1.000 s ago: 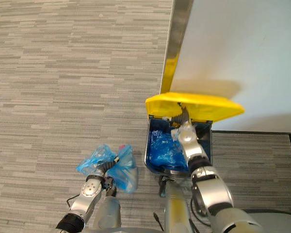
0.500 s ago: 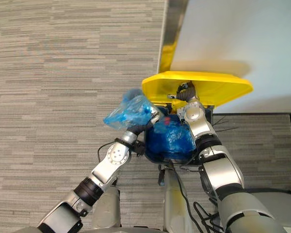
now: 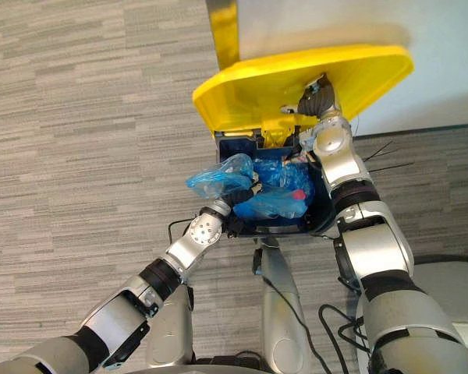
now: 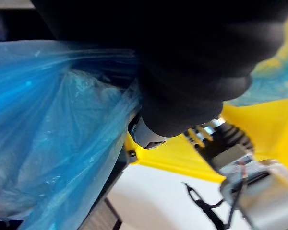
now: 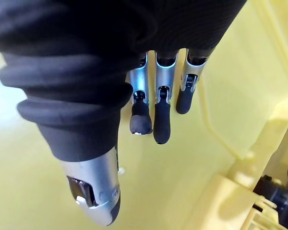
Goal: Gather rubbish on tea table into small bin, then transfer packed bag to large trash can.
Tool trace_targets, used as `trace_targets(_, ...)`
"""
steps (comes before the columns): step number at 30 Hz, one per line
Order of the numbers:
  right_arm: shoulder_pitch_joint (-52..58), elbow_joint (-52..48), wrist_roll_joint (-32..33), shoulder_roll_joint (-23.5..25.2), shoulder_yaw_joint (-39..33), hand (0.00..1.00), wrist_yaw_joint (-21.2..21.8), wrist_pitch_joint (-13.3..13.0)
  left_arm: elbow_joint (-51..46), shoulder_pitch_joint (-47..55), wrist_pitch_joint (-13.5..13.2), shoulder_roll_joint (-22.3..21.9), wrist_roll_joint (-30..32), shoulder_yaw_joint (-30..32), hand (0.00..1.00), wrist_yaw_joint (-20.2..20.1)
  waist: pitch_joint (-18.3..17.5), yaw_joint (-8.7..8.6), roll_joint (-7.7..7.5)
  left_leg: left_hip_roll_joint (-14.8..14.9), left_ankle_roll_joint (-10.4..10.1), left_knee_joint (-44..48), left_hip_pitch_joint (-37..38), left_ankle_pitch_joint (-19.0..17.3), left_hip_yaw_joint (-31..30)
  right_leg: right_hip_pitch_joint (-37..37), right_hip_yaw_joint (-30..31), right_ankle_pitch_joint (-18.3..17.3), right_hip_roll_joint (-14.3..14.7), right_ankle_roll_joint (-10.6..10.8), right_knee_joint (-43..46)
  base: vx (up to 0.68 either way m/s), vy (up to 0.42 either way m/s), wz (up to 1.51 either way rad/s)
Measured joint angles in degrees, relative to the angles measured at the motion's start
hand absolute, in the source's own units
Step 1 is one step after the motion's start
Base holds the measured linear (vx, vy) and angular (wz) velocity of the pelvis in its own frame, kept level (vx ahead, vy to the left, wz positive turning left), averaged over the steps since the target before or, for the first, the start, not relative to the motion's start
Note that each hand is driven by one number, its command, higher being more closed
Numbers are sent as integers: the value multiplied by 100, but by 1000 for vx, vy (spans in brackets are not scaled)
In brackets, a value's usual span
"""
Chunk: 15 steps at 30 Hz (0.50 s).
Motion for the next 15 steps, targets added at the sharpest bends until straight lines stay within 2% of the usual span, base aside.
trace_targets(3,-6,-480,137,69,-137,0,-37,73,429,-231,45,-293,265,299,0,1,3,-38,-5,82,9,322,-281,-22,205,-200,33,109,15,-36,-116,44,6,-20)
trace_targets(5,-2,-832,187,201,-140,0,-139,88,636,-292,148,-315,515,571,0,-14,44,-73,-74,109,20,409,-373,-91,358,-285,29,157,18,1,-147,49,16,-27)
trace_targets(8,7,-1135,197,347,-111,0,-196,88,770,-276,313,-317,837,871,0,-6,45,-122,-75,230,21,573,-383,-142,533,-296,32,162,86,-9,-150,83,-2,-17)
trace_targets(15,503,-1996,175,362,70,0,-257,59,749,-266,445,-319,1549,1081,0,21,36,-124,-92,284,23,537,-199,-186,783,-263,67,126,86,-76,-18,72,-1,-8)
